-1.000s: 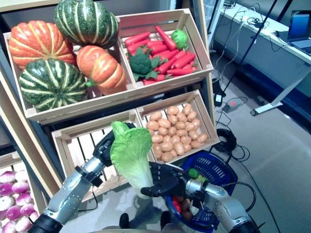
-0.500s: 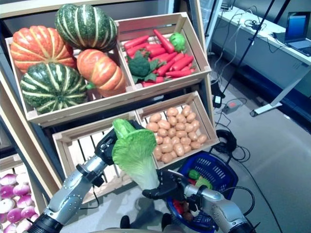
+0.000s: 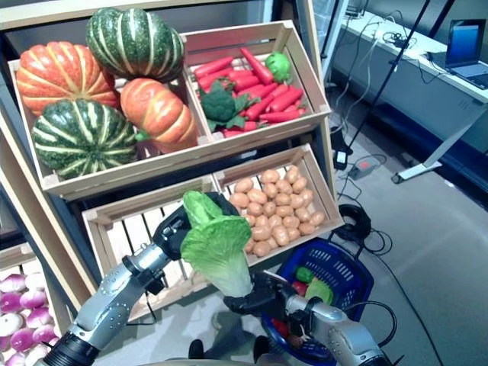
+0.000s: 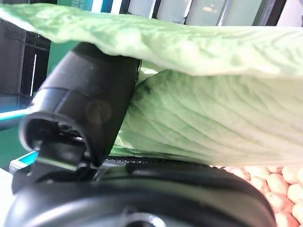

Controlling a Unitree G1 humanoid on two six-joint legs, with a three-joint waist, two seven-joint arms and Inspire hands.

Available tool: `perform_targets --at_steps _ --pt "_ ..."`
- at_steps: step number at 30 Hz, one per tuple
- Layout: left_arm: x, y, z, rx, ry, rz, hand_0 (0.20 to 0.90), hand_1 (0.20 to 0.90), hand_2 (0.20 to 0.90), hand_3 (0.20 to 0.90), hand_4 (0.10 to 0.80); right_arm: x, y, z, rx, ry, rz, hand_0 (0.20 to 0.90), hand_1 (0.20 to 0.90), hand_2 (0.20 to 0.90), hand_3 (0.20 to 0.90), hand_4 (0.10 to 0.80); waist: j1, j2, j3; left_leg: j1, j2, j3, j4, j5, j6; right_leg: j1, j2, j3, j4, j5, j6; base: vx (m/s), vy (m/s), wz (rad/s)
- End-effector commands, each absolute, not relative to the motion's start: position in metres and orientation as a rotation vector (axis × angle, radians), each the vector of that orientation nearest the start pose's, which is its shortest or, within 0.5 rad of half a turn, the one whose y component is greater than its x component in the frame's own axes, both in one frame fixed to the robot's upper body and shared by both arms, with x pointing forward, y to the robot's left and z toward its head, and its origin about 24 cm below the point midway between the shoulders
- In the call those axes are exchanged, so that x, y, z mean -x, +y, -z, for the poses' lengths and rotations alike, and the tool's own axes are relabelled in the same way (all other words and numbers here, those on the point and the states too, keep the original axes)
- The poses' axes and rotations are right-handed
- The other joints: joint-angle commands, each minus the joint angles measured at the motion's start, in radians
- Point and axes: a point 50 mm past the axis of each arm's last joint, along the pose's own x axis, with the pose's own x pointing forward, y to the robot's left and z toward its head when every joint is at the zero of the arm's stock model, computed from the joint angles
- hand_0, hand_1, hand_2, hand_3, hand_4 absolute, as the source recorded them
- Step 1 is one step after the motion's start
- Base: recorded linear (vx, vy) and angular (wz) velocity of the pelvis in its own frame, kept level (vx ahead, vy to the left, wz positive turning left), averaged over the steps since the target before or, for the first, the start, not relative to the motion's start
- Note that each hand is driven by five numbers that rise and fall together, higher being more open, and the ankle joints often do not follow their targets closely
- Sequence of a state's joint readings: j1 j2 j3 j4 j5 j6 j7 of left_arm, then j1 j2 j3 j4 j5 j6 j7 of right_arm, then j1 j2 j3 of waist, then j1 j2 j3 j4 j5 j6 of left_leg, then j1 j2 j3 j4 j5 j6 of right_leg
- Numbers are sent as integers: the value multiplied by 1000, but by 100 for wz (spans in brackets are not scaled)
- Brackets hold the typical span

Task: Put vegetables into the basket

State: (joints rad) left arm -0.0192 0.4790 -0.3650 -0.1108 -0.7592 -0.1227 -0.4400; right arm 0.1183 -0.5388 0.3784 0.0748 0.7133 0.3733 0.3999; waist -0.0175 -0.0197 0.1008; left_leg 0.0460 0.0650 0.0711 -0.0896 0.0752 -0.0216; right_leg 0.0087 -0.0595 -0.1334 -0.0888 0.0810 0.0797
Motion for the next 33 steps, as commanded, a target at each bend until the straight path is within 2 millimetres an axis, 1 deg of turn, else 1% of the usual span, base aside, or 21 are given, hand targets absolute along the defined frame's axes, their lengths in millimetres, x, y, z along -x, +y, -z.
perform_targets --at_steps 1,5,11,12,13,19,22,29,31,33 --pt "-234 109 -106 253 -244 1001 300 300 300 300 400 -214 -159 3 -311 489 -620 300 300 300 300 400 -2 -31 -64 6 -6 -22 2 -73 -10 47 -65 10 2 -25 53 0 0 0" --pt "-231 110 -100 217 -188 1048 300 300 300 300 400 -218 -163 -6 -267 426 -646 300 300 300 300 400 -2 -29 -63 4 -4 -20 2 -69 -11 43 -64 11 2 -24 54 -13 -9 -5" --pt "-230 110 -94 183 -139 1086 300 300 300 300 400 -221 -167 -11 -243 403 -651 300 300 300 300 400 -4 -28 -65 5 -3 -18 2 -69 -11 43 -63 11 2 -23 55 -2 -2 -1" --pt "-230 111 -93 184 -134 1081 495 495 495 495 530 -221 -168 -12 -239 400 -645 300 300 300 300 400 -4 -27 -66 4 -3 -18 2 -69 -11 43 -62 11 2 -24 55 0 0 0" --pt "-231 112 -92 190 -128 1071 900 900 900 900 800 -221 -170 -12 -241 398 -632 300 300 300 300 400 -4 -27 -68 4 -2 -17 2 -69 -10 42 -63 11 2 -24 56 0 0 0" --pt "-233 124 -95 238 -160 954 900 900 900 900 800 -222 -182 -11 -287 365 -475 300 300 300 300 400 -6 -26 -69 4 -2 -12 2 -69 -10 40 -61 14 2 -23 54 0 0 0" --pt "-234 131 -97 219 -180 889 900 900 900 900 800 -221 -189 -11 -320 331 -384 300 300 300 300 400 -12 -24 -64 2 -1 -8 2 -69 -7 35 -59 19 2 -22 53 0 0 0" --pt "-232 156 -99 200 -203 750 900 900 900 900 800 -215 -210 -15 -415 211 -164 300 300 300 300 400 -20 -18 -47 -6 -3 0 2 -70 -2 24 -55 24 2 -25 48 -2 1 -2" --pt "-231 164 -99 216 -204 705 900 900 900 900 800 -213 -219 -17 -469 154 -88 300 300 300 300 400 -21 -16 -41 -9 -3 3 2 -71 -1 19 -54 24 4 -27 46 0 0 0" --pt "-231 168 -100 227 -209 678 900 900 900 900 800 -212 -222 -19 -514 114 -44 300 300 300 300 400 -22 -14 -36 -13 -3 6 2 -71 0 14 -54 25 5 -29 44 0 0 0"
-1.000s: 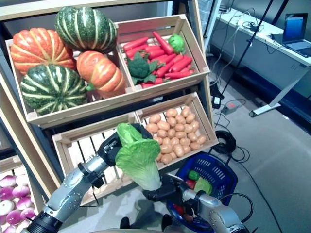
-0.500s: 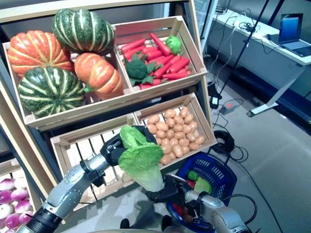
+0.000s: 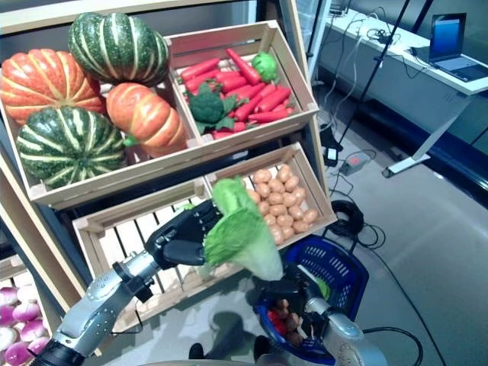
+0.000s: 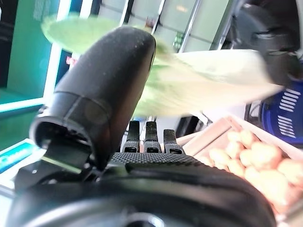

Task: Put vegetables into the basket

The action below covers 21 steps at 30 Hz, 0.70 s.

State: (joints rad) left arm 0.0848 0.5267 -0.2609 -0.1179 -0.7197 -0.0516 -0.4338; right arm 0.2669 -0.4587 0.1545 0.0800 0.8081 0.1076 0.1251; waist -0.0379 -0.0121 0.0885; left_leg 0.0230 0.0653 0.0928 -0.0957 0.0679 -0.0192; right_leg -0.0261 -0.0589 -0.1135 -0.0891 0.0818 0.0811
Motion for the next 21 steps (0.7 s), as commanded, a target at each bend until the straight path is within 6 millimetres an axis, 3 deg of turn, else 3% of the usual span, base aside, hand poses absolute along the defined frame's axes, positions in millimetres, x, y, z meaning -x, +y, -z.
perform_targets --at_steps 1,10,21 --pt "-231 170 -99 232 -211 662 900 900 900 900 800 -211 -224 -19 -533 93 -19 300 300 300 300 400 -2 -21 -21 9 -4 -16 8 -64 -2 47 -53 6 6 -30 42 0 0 0" --pt "-235 186 -102 247 -251 517 900 900 900 900 800 -206 -242 -15 -655 -31 167 300 300 300 300 400 -3 -6 29 -35 -1 -14 8 -52 -5 1 -46 7 22 -38 29 -48 -16 0" --pt "-247 193 -122 248 -411 336 900 900 900 900 800 -219 -249 -17 -811 -156 340 300 300 300 300 400 -10 17 201 -172 -7 -28 71 -28 -11 -123 -15 7 108 -62 -9 -167 -33 0"
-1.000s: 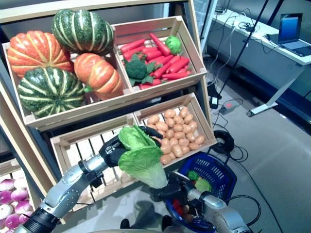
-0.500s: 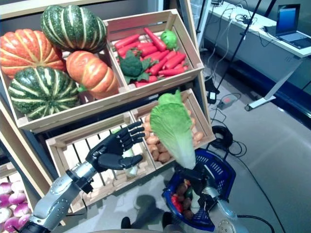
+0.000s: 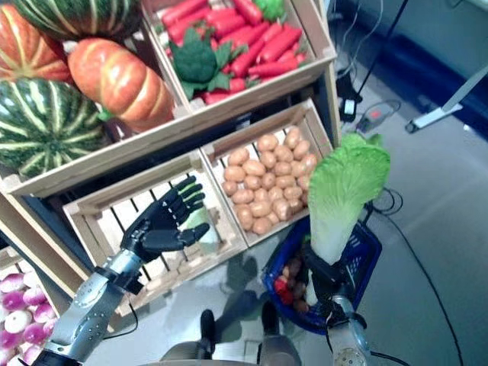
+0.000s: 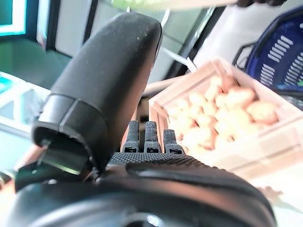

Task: Put vegetables into the basket

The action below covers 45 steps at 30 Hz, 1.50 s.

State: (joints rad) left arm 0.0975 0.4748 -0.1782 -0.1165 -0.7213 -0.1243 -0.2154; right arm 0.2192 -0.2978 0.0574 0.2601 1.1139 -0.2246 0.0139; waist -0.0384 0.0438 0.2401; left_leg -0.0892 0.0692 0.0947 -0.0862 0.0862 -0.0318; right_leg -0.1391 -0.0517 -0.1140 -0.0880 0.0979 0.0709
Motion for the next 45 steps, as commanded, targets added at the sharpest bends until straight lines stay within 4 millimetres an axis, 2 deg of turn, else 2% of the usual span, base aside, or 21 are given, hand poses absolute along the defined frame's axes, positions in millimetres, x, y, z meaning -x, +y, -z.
perform_targets --at_steps 1,5,12,17,22,27,31,37,39,45 --pt "-249 191 -123 247 -421 332 900 900 900 900 800 -220 -249 -17 -817 -160 344 300 300 300 300 400 -10 -36 64 -74 -12 -32 70 -44 0 -20 -20 7 113 -77 -1 -182 -35 2" --pt "-251 188 -129 237 -471 315 900 900 900 900 800 -224 -247 -14 -847 -153 360 300 300 300 300 400 -9 -30 124 -122 -18 -32 95 -34 -5 -52 -14 8 122 -71 -8 -145 -15 1" --pt "-254 188 -139 247 -558 261 900 900 900 900 800 -224 -244 6 -960 -100 396 300 300 300 300 400 -11 -22 212 -193 -30 -27 118 -20 -7 -117 -10 14 141 -56 -13 -109 3 1" --pt "-264 177 -155 261 -626 255 900 900 900 900 800 -241 -233 22 -1106 32 366 300 300 300 300 400 -4 -12 280 -263 -45 -36 148 -12 -9 -183 -12 13 175 -47 -16 -104 -14 -1" --pt "-267 168 -160 263 -649 248 900 900 900 900 800 -252 -218 27 -1158 131 335 300 300 300 300 400 12 -5 280 -341 -60 -49 157 1 -9 -258 -18 1 196 -38 -14 -55 -21 1" --pt "-270 163 -166 263 -683 237 900 900 900 900 800 -262 -212 33 -1199 206 328 300 300 300 300 400 31 6 280 -412 -75 -59 177 5 -8 -328 -26 -10 220 -32 -13 -46 -13 2" --pt "-275 154 -174 256 -698 251 900 900 900 900 800 -278 -215 32 -1176 247 372 300 300 300 300 400 47 15 280 -470 -87 -70 201 6 -8 -385 -33 -17 247 -30 -11 -28 -34 5" --pt "-281 142 -192 222 -752 281 900 900 900 900 800 -304 -229 21 -1236 276 445 300 300 300 300 400 69 31 280 -545 -107 -85 230 7 -1 -467 -43 -24 290 -31 -6 -21 -35 13" --pt "-283 141 -196 208 -763 275 900 900 900 900 800 -309 -237 18 -1241 309 489 300 300 300 300 400 76 36 280 -568 -112 -85 238 7 1 -495 -49 -24 305 -29 -3 -27 -32 11" --pt "-285 141 -203 183 -776 272 900 900 900 900 800 -319 -255 7 -1314 267 578 300 300 300 300 400 87 48 280 -621 -123 -89 275 3 4 -556 -49 -20 344 -31 -2 -4 -32 7"
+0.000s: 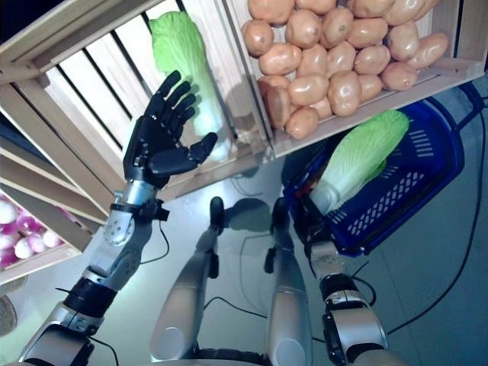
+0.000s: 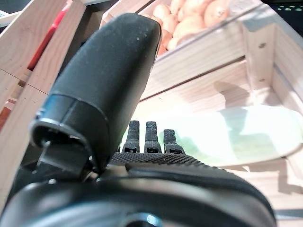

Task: Put vegetables into the basket

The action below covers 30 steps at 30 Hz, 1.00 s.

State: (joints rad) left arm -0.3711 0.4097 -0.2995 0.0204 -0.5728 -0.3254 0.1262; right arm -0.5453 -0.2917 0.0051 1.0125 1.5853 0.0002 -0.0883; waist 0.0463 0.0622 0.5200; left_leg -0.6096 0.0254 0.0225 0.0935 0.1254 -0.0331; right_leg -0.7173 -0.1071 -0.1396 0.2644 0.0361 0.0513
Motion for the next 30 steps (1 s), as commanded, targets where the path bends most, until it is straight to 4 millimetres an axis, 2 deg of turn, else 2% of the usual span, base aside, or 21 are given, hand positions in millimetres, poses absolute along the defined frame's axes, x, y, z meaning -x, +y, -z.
perform_targets --at_steps 1,8,13,27,28,29,30 --pt "-285 142 -203 182 -776 266 900 900 900 900 800 -318 -259 7 -1326 260 599 300 300 300 300 400 3 32 0 -109 -79 -16 101 -37 6 12 7 6 -1 30 18 11 -43 12" --pt "-286 148 -202 171 -767 262 900 900 900 900 800 -310 -280 6 -1468 179 713 300 300 300 300 400 -5 41 0 -133 -79 -11 128 -52 4 -22 11 16 28 20 21 9 -21 5" --pt "-286 149 -202 162 -768 258 900 900 900 900 800 -306 -287 6 -1553 110 752 300 300 300 300 400 -15 42 0 -147 -79 -6 147 -60 6 -39 14 22 43 18 21 6 -3 0" --pt "-289 159 -202 121 -756 235 900 900 900 900 800 -290 -313 5 -1532 31 873 300 300 300 300 400 -29 35 0 -154 -75 5 158 -65 2 -46 18 26 46 23 22 5 -11 -1" --pt "-289 161 -204 122 -757 232 900 900 900 900 800 -290 -314 4 -1529 30 869 724 724 724 724 682 -29 34 0 -162 -75 6 155 -55 3 -53 19 25 40 32 21 8 -44 -1" --pt "-289 162 -204 119 -753 232 900 900 900 900 800 -289 -314 5 -1526 38 872 900 900 900 900 800 -27 32 0 -161 -75 5 156 -58 4 -52 19 24 41 30 21 -19 -34 -1" --pt "-289 163 -204 118 -753 233 900 900 900 900 800 -289 -314 5 -1526 40 872 900 900 900 900 800 -27 32 0 -163 -75 4 156 -57 4 -54 19 24 40 32 21 16 -33 -1"
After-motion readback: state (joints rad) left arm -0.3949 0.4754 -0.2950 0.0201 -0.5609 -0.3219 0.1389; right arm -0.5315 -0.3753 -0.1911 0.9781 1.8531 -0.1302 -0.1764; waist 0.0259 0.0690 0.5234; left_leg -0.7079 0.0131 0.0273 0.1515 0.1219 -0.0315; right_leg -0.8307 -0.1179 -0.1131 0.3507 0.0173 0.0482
